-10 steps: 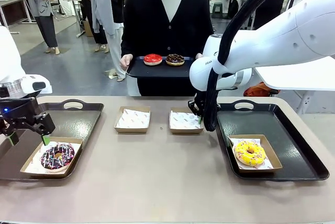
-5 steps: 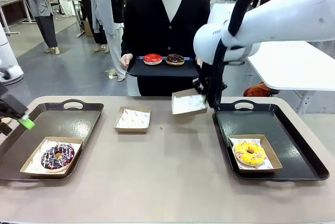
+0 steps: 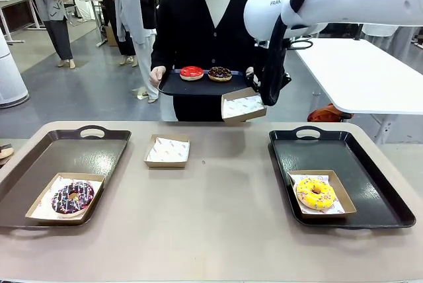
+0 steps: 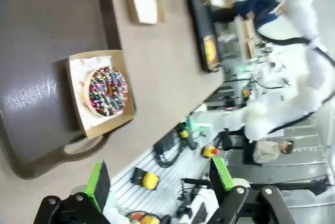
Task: Individually package the donuts and arrange them on the tray.
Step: Place the picked Paper togo box on the Handle tray while simultaneously picking up another Paper togo box from the table with the other hand.
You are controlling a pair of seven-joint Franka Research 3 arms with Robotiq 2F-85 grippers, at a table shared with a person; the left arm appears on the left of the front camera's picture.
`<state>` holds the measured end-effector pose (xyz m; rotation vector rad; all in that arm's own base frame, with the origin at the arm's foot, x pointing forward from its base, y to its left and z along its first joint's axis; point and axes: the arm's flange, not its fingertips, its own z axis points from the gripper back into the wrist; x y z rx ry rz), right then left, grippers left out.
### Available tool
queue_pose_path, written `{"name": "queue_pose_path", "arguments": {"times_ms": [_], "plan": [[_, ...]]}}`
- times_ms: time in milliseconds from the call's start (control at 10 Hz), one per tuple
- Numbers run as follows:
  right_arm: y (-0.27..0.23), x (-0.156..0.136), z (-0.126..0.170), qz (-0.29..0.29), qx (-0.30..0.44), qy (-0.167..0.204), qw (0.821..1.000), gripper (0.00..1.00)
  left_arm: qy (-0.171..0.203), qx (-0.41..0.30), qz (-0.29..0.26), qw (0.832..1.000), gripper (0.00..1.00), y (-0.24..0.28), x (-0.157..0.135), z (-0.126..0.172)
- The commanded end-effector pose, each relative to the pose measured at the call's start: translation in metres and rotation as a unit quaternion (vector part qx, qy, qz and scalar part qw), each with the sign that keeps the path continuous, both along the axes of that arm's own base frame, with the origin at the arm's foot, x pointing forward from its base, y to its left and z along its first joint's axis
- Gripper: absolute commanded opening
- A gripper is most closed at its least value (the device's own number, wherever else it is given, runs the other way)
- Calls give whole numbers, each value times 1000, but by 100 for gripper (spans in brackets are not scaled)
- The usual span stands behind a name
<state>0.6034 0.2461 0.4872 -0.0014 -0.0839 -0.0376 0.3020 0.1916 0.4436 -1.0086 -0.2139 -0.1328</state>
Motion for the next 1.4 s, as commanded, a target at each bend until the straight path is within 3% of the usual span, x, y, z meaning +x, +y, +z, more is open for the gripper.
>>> {"name": "queue_pose_path", "arguments": {"times_ms": [0,500,1100,1300], "plan": [[25,27,7,-9,-26,10,1000,0,12,-75,6,997,100,40,8,-10],[62,54,18,-2,-41,8,999,0,7,-160,92,983,100,102,-53,-43],[64,66,15,-3,-26,7,1000,0,20,-168,113,979,100,108,-67,-53],[59,54,9,4,-16,4,1000,0,20,-168,113,979,100,108,-67,-53]]}}
